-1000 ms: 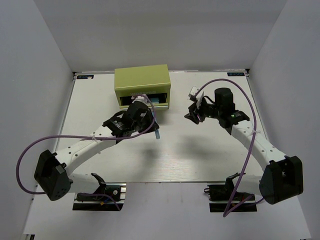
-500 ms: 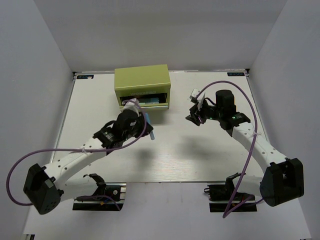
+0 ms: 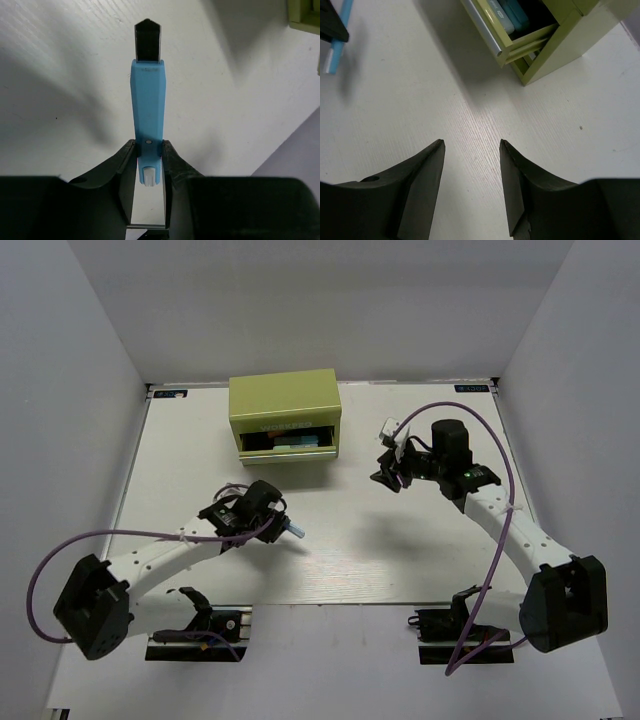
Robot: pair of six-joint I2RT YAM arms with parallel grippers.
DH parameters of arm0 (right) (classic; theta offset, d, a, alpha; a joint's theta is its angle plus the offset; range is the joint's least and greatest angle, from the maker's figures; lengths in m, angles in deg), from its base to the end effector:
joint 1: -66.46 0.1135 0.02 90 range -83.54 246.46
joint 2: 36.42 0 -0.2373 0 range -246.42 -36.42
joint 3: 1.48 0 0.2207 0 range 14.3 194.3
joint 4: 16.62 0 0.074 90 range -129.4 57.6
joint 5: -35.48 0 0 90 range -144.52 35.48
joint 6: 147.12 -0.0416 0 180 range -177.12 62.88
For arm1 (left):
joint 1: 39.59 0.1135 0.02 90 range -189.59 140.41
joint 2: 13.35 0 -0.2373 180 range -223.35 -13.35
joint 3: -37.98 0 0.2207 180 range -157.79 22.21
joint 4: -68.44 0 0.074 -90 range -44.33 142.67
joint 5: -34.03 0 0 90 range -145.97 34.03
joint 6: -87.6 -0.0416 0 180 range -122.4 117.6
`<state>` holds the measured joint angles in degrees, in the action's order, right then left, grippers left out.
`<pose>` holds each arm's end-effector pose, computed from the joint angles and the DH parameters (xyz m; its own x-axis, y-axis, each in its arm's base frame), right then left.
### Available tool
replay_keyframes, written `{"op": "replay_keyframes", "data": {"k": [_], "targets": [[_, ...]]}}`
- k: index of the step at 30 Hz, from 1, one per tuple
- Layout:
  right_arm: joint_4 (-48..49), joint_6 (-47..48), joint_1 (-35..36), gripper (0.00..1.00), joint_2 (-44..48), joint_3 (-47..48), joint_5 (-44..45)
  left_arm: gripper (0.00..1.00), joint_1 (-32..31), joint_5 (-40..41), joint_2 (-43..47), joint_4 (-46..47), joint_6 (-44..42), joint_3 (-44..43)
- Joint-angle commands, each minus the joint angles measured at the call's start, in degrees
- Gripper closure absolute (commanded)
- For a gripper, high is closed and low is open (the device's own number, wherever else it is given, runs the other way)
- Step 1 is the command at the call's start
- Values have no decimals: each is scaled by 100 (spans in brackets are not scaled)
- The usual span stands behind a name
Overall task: Sort the stationery into containers
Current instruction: Place the pen at the center of the board, then close the drawer in the storage box.
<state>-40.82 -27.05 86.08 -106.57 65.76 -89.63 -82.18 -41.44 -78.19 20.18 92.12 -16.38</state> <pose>0.2331 0.1085 0.2763 0.0078 -0.4324 -0.9017 -0.8701 0.4414 -0.2192 0.1509 -0.1246 0.1905 -0.5079 -0.8439 -0.1729 -0.6714 0.5136 -0.5342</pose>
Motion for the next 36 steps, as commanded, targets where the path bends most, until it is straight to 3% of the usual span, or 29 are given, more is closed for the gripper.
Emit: {"op": "replay_keyframes", "data": {"k": [1,4,7,8,11,21,28,32,36], "targets": [[113,236,25,46,-112,171,-538,76,5,-45,-309,-496,550,-203],[148,798,60,46,-341,337,-1074,69,5,-265,-424,-83,550,131],[26,1405,174,70,-736,757,-1287,61,5,-336,-530,32,603,281],[-71,1641,209,84,-824,899,-1340,58,5,-388,-582,102,603,343],[-615,2248,463,93,-1718,1646,-1349,54,5,-389,-583,173,603,405],[-1670,3022,1281,93,-3197,3517,-1086,46,5,-460,-461,252,603,581],[-1768,2979,1703,93,-3690,3897,-622,32,5,-336,216,-169,488,720],[-1777,2594,1879,95,-4224,4310,-68,26,5,-336,700,-47,488,1080],[-804,1803,1958,95,-4437,4424,908,18,5,-284,1060,76,436,1204]]}}
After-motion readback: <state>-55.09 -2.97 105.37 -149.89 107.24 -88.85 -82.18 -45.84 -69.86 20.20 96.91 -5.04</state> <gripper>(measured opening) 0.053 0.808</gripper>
